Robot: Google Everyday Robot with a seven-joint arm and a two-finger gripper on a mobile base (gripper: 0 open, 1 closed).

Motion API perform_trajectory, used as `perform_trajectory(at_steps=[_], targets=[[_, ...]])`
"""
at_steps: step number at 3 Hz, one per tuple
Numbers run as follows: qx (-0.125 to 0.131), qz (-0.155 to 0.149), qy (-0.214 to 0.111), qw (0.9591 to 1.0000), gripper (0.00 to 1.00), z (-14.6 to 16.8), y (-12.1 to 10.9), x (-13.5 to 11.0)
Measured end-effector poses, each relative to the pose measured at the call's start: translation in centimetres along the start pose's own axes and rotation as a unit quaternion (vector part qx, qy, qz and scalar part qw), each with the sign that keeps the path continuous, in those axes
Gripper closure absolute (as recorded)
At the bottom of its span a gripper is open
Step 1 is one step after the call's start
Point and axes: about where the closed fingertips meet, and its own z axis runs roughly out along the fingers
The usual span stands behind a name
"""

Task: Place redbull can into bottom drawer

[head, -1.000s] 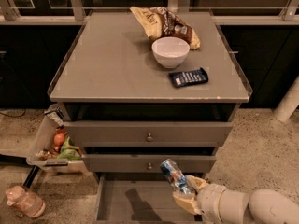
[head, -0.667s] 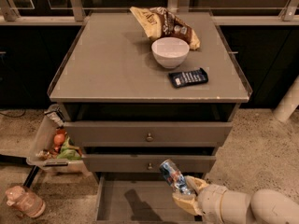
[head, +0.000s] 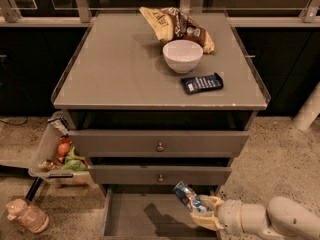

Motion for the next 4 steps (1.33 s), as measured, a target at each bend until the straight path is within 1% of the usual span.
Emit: perform_trajectory(at_steps=[1, 2, 3, 4], targets=[[-0.050, 0.062, -0.010, 0.9968, 1.00, 2.9, -1.9, 6.2], [-0.085, 0.130, -0.009, 0.9879, 1.00, 7.2, -2.9, 11.8], [-0.099, 0.155, -0.015, 0.9829, 1.00, 9.3, -2.0, 14.2], [-0.078, 0.180, 0.008, 0.9806, 1.00, 10.7, -2.9, 15.6]])
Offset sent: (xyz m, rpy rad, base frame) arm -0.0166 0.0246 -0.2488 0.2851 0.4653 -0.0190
